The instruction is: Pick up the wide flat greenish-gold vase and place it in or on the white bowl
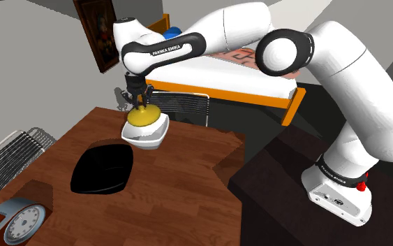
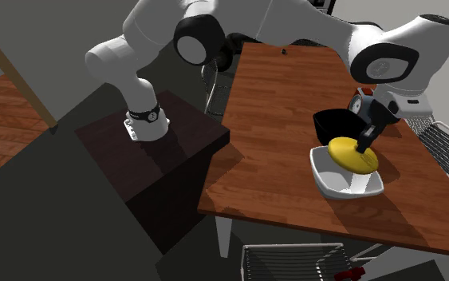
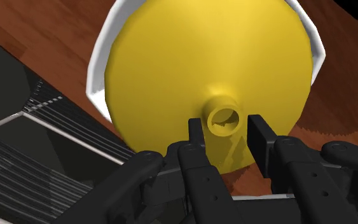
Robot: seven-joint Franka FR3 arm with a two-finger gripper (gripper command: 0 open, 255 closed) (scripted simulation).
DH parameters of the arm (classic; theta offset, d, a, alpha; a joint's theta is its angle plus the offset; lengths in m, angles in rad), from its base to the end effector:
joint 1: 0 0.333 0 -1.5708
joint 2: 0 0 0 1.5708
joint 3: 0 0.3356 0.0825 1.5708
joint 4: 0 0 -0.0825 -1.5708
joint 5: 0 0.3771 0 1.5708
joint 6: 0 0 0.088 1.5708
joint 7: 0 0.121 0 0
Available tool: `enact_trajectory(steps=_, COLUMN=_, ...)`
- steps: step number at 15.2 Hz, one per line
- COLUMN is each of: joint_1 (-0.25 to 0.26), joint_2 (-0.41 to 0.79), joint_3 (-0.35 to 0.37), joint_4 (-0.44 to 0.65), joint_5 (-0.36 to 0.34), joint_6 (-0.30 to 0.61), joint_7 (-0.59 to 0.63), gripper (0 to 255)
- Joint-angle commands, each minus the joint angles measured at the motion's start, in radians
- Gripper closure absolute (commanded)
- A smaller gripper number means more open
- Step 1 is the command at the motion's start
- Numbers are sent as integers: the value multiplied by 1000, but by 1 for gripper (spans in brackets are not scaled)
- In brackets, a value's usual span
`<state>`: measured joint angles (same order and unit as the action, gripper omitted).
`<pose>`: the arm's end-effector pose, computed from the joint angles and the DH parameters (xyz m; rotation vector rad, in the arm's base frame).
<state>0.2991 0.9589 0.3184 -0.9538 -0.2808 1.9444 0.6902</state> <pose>0.7138 0.3584 0.3088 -3.1020 0.1818 -0.0918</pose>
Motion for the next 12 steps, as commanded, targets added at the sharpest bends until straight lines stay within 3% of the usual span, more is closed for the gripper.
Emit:
enact_trajectory(steps=1, joint_1=0, joint_2=10, joint_3=-2, joint_4=-7, joint_5=-2, joint_6=18, joint_7=1, gripper=255)
enact_trajectory(steps=6, joint_1=-1, joint_2=40, joint_3=-7, joint_4=-31, joint_5=-9, joint_6=70, joint_7=6, gripper=255)
enact_trajectory(steps=12, joint_1=-1, joint_2=40, joint_3=-7, joint_4=-31, joint_5=-9, joint_6=70, joint_7=6, gripper=255)
